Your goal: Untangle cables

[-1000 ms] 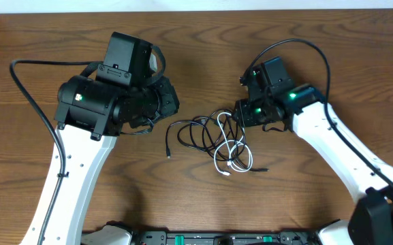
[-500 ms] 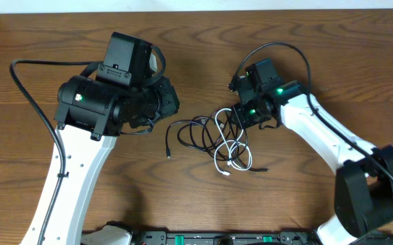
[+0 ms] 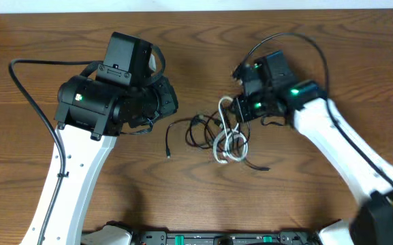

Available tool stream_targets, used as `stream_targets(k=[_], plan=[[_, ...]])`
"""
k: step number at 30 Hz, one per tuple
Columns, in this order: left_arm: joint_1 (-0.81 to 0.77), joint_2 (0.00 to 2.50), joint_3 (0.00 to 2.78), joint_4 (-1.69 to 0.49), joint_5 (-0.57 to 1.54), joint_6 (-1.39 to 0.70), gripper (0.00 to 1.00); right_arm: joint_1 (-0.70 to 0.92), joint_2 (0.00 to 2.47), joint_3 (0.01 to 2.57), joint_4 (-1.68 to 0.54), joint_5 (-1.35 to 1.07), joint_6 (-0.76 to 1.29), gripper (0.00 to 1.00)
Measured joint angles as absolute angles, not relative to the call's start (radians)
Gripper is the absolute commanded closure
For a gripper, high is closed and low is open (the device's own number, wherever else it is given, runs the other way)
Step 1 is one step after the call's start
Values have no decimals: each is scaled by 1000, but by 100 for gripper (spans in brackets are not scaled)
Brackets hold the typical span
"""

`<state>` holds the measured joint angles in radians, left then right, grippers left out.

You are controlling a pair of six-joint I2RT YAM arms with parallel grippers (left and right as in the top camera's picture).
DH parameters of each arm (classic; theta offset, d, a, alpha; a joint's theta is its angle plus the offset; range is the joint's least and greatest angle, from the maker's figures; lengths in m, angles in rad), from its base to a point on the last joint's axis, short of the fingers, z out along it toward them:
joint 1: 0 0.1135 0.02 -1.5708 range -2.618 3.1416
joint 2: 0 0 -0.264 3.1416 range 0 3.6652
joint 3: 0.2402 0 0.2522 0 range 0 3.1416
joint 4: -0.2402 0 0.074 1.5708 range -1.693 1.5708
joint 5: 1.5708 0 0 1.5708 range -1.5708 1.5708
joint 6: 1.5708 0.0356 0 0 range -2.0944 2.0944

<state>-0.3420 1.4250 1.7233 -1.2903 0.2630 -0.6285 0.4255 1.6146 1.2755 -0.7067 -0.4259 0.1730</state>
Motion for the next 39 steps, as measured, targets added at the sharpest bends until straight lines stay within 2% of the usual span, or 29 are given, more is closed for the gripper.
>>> stream_targets(k=[9, 12, 15, 17, 19, 22, 25, 26, 36, 37, 39], plan=[[-342, 1425, 1723, -1290, 271, -624, 73, 425, 1379, 1300, -573, -517, 510, 98], [-342, 1425, 1723, -1288, 287, -608, 72, 425, 1365, 1302, -475, -600, 553, 93], [-342, 1425, 1723, -1288, 291, -600, 73, 425, 1358, 1302, -414, -665, 567, 64], [-342, 1425, 1723, -1287, 291, -598, 72, 426, 1356, 1303, -424, -692, 550, 49], [-342, 1425, 1723, -1287, 292, -597, 72, 428, 1356, 1303, -467, -703, 520, 30], [-342, 1425, 1723, -1287, 294, -597, 73, 434, 1362, 1305, -564, -683, 480, 22], [-342, 1425, 1723, -1286, 294, -595, 72, 440, 1381, 1306, -653, -611, 460, 3], [-342, 1425, 1723, -1287, 294, -595, 73, 441, 1388, 1306, -678, -579, 455, 1], [-342, 1425, 1723, -1288, 294, -594, 73, 442, 1428, 1306, -946, -131, 482, 2], [-342, 1425, 1723, -1288, 294, -594, 73, 442, 1439, 1306, -972, -90, 485, 10], [-342, 1425, 1723, -1291, 294, -594, 73, 441, 1493, 1306, -1005, 6, 494, 16]])
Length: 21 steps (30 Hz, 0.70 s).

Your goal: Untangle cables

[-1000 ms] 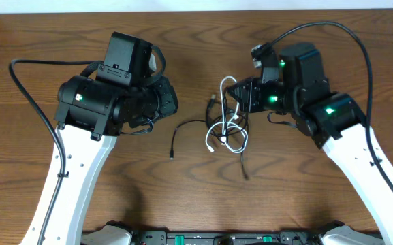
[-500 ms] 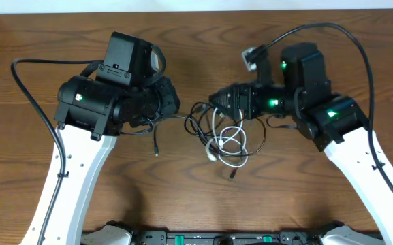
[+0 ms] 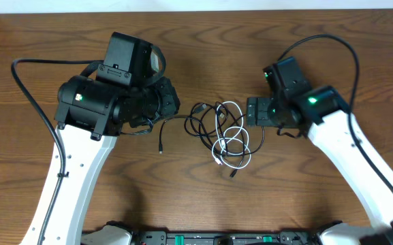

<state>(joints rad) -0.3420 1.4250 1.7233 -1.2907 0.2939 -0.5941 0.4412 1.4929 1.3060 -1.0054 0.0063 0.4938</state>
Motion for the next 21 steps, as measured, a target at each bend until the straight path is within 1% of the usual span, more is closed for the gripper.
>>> stream_targets(k=[3, 6, 7, 8, 10, 11, 17, 21], plan=[[-342, 1425, 1723, -1290, 294, -594, 72, 440, 1610, 1303, -998, 31, 484, 23], [-342, 1425, 1723, -1290, 294, -594, 72, 440, 1698, 1300, -978, 25, 463, 35], [-342, 1425, 1723, -1290, 294, -594, 72, 440, 1723, 1299, -974, 22, 456, 44], [-342, 1425, 1723, -1290, 294, -594, 72, 440, 1748, 1299, -968, 19, 451, 57], [-342, 1425, 1723, -1290, 294, -594, 73, 440, 1783, 1298, -960, 16, 440, 87], [-342, 1425, 1723, -1290, 294, -594, 72, 439, 1801, 1296, -958, 13, 439, 98], [-342, 1425, 1723, -1290, 294, -594, 72, 418, 1815, 1296, -958, -70, 411, 99], [-342, 1425, 1723, -1290, 294, -594, 72, 395, 1767, 1332, -964, -215, 370, 99]])
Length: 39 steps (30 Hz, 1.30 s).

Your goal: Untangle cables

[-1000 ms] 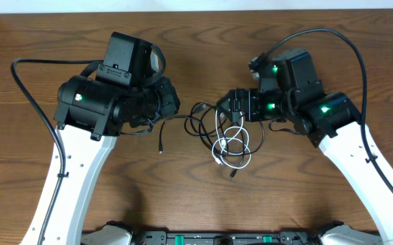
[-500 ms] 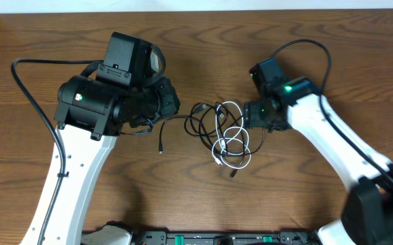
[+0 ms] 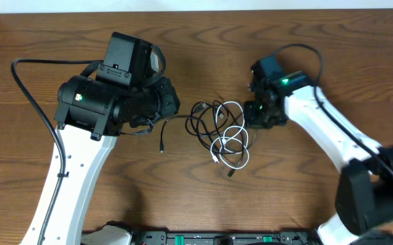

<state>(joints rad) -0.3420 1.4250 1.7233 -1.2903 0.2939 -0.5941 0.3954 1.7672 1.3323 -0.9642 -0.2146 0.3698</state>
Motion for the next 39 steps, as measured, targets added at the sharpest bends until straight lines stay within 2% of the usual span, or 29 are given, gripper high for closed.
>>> stream_targets(k=[5, 11, 15, 20, 27, 30, 34, 39], plan=[[-342, 1425, 1723, -1290, 294, -594, 73, 376, 1589, 1443, -899, -439, 316, 99], [-342, 1425, 1723, -1290, 294, -594, 72, 371, 1320, 1550, -647, -592, 299, 99], [-342, 1429, 1723, -1291, 294, -594, 72, 371, 1176, 1557, -452, -601, 318, 99], [-342, 1452, 1723, -1290, 294, -594, 72, 371, 1092, 1557, -319, -526, 385, 99], [-342, 1493, 1723, -1290, 294, -594, 72, 371, 1090, 1557, -305, -466, 441, 99], [-342, 1496, 1723, -1290, 294, -594, 73, 371, 1121, 1557, -285, -446, 551, 99], [-342, 1496, 1723, -1298, 294, -593, 80, 371, 1158, 1557, -240, -429, 759, 98], [-342, 1496, 1723, -1298, 343, -507, 78, 359, 1170, 1557, -231, -390, 925, 99]])
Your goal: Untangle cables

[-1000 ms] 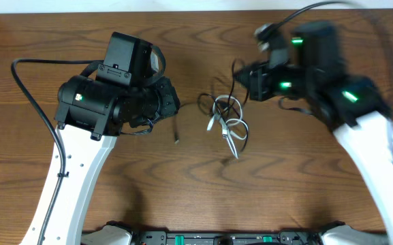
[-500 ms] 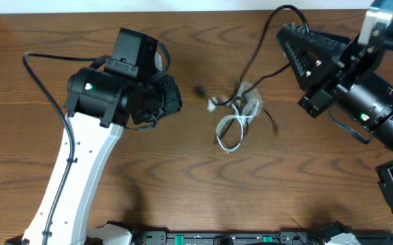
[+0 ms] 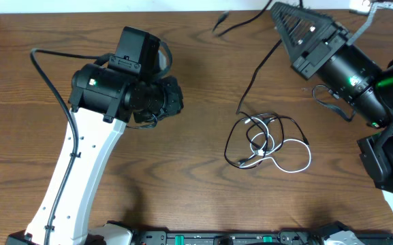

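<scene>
A tangle of black and white cables [image 3: 264,144] lies on the table right of the middle. One black cable [image 3: 254,71] rises out of it to my right gripper [image 3: 276,7], which is lifted high at the top edge, close to the camera. Its fingers meet in a point and look shut on that cable. The cable's loose end [image 3: 220,24] hangs to the left of the fingers. My left gripper [image 3: 174,102] hangs over the table left of the middle, well apart from the tangle. It holds no cable that I can see, and its jaws are hidden under the wrist.
The wooden table [image 3: 182,190] ends at the pale wall strip along the top edge. The left arm's own black supply cable [image 3: 53,85] loops out to the left. The right arm's body [image 3: 387,136] fills the right side.
The right gripper was low beside the tangle and is now raised high with a black cable. The tangle has shifted right and towards the front. No cable runs to the left gripper now.
The left gripper stayed left of the middle with a black cable end hanging at it. The right gripper stood at the tangle's right side in all three earlier moments, and the tangle shifted a little. Now the tangle lies further right and a black strand is lifted.
</scene>
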Available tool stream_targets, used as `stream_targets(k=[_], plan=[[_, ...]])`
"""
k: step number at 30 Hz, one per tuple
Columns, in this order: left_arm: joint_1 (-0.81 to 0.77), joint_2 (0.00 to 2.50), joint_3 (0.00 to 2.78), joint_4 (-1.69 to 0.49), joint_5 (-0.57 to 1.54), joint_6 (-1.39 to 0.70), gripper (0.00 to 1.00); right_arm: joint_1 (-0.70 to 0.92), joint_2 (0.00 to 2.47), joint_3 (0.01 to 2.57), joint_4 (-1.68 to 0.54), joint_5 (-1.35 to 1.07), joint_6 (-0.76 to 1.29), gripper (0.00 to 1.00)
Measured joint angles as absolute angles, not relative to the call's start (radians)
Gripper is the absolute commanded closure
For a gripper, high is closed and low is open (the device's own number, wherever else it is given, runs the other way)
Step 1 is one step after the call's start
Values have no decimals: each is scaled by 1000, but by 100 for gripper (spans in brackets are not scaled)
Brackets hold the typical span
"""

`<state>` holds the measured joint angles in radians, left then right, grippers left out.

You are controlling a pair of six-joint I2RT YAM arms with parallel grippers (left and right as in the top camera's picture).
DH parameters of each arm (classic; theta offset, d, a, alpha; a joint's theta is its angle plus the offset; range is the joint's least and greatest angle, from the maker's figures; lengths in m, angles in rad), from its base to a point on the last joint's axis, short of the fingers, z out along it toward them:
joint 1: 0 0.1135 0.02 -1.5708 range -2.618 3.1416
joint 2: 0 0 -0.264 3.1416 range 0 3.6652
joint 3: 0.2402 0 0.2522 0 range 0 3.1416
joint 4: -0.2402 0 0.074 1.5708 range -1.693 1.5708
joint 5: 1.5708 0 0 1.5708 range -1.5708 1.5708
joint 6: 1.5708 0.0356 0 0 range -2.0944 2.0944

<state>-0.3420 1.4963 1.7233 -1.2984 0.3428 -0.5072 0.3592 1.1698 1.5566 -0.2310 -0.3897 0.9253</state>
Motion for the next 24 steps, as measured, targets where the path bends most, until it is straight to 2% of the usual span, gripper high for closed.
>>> stream_targets(k=[1, 3, 6, 7, 12, 17, 24], plan=[[-342, 1496, 1723, -1296, 366, -472, 72, 353, 1168, 1557, -248, -365, 946, 98], [-342, 1496, 1723, -1286, 437, -387, 50, 344, 1166, 1557, -296, -322, 970, 98], [-344, 1496, 1723, -1270, 561, -270, 30, 335, 1173, 1556, -352, -250, 1007, 98], [-347, 1496, 1723, -1264, 610, -217, 26, 334, 1179, 1556, -359, -235, 1021, 98], [-399, 1496, 1723, -1214, 761, -47, 23, 331, 1238, 1557, -343, -224, 1110, 99], [-435, 1496, 1723, -1114, 812, 12, 21, 331, 1303, 1556, -326, -263, 1191, 99], [-436, 1496, 1723, -1038, 723, 28, 21, 331, 1307, 1556, -272, -343, 1236, 98]])
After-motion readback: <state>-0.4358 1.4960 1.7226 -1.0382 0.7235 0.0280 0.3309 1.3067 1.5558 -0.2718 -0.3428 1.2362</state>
